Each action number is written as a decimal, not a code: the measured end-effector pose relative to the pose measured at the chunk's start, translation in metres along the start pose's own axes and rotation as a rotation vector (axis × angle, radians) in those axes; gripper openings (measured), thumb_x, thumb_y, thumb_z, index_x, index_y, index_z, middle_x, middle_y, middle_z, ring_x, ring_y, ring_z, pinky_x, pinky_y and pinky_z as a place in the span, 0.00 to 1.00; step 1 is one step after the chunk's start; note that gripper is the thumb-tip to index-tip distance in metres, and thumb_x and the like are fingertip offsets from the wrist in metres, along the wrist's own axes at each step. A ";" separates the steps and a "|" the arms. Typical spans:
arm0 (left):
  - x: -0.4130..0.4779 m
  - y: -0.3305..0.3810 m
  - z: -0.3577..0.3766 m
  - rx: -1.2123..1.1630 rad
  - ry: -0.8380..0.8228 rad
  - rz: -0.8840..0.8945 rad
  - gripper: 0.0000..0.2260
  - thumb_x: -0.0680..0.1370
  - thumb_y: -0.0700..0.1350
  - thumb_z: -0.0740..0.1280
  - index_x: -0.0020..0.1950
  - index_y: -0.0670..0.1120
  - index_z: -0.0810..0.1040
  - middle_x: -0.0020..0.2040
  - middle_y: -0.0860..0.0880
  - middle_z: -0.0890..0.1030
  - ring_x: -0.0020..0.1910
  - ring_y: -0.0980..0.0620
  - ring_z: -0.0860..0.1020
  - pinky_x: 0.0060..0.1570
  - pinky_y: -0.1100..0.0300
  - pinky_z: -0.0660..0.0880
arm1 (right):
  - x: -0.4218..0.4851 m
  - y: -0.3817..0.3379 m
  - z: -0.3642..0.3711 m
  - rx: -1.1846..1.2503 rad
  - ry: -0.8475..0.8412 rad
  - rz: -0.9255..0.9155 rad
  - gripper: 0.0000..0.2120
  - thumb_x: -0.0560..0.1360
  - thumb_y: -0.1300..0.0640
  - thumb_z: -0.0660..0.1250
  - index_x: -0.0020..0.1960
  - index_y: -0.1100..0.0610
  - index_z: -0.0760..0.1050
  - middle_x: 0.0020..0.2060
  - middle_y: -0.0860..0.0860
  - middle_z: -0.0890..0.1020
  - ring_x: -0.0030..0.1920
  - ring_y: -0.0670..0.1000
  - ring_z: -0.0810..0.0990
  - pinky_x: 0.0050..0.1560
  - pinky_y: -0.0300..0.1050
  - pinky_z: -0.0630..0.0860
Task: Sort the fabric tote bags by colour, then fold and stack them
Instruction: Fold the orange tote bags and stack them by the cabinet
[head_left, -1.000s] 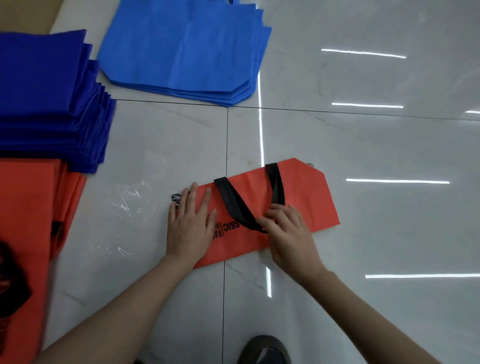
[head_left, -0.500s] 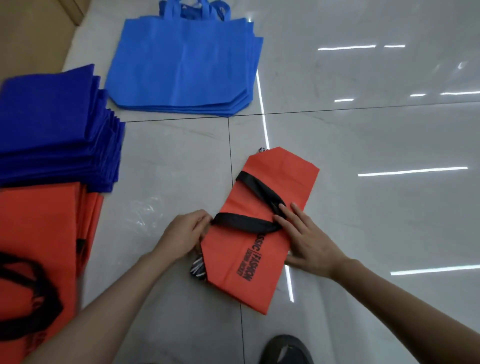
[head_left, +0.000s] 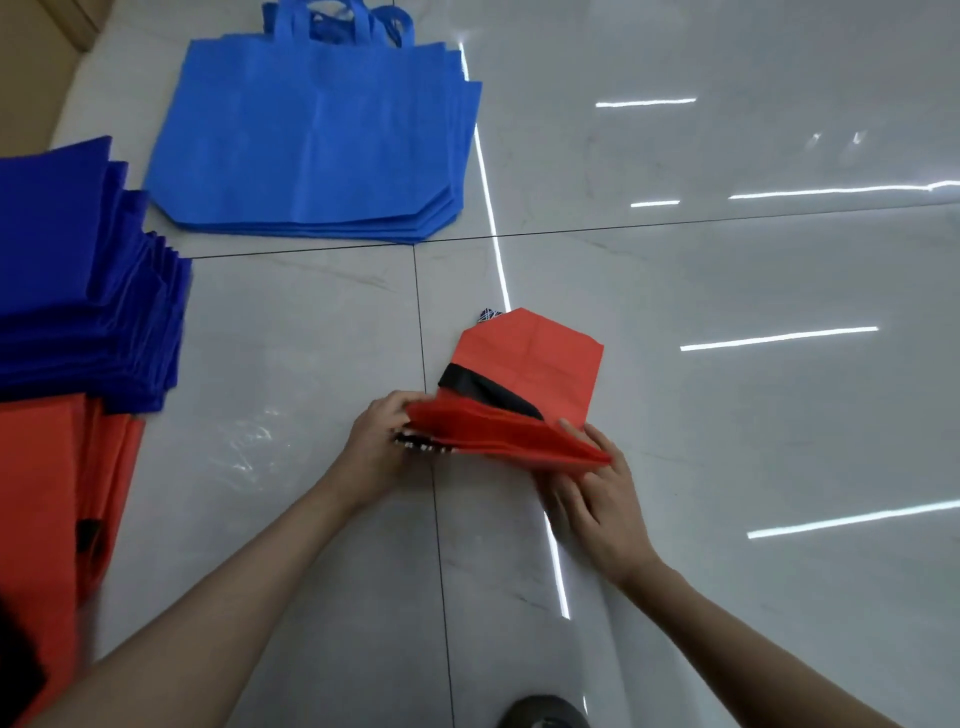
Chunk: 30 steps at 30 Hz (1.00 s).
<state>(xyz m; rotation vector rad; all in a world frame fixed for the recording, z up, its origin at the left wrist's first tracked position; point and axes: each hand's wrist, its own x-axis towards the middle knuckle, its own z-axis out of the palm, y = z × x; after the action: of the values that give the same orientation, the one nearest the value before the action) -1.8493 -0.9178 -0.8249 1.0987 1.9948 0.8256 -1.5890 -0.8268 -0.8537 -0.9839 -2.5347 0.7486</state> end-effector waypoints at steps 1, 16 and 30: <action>0.001 0.003 0.002 -0.010 0.019 0.028 0.19 0.67 0.59 0.66 0.53 0.51 0.80 0.55 0.48 0.78 0.57 0.47 0.75 0.60 0.47 0.71 | 0.002 -0.006 -0.002 0.035 0.035 0.020 0.29 0.82 0.41 0.44 0.58 0.53 0.80 0.62 0.51 0.77 0.65 0.54 0.70 0.66 0.48 0.62; 0.004 0.039 0.054 0.449 0.439 -0.302 0.27 0.69 0.66 0.66 0.54 0.45 0.75 0.55 0.42 0.74 0.56 0.41 0.71 0.53 0.49 0.67 | 0.039 -0.046 0.015 0.079 0.402 0.802 0.20 0.77 0.58 0.63 0.68 0.61 0.68 0.55 0.57 0.77 0.57 0.60 0.72 0.58 0.51 0.63; 0.021 0.024 0.062 0.730 -0.017 0.069 0.28 0.74 0.64 0.34 0.74 0.61 0.36 0.73 0.59 0.33 0.76 0.49 0.40 0.71 0.44 0.40 | 0.056 0.009 -0.003 -0.428 -0.236 0.070 0.32 0.75 0.32 0.34 0.76 0.43 0.44 0.76 0.47 0.44 0.77 0.52 0.43 0.73 0.53 0.43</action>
<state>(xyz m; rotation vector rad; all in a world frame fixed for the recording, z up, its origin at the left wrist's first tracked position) -1.7964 -0.8766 -0.8456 1.5628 2.3151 0.0876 -1.6234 -0.7812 -0.8508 -1.1795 -2.9556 0.3582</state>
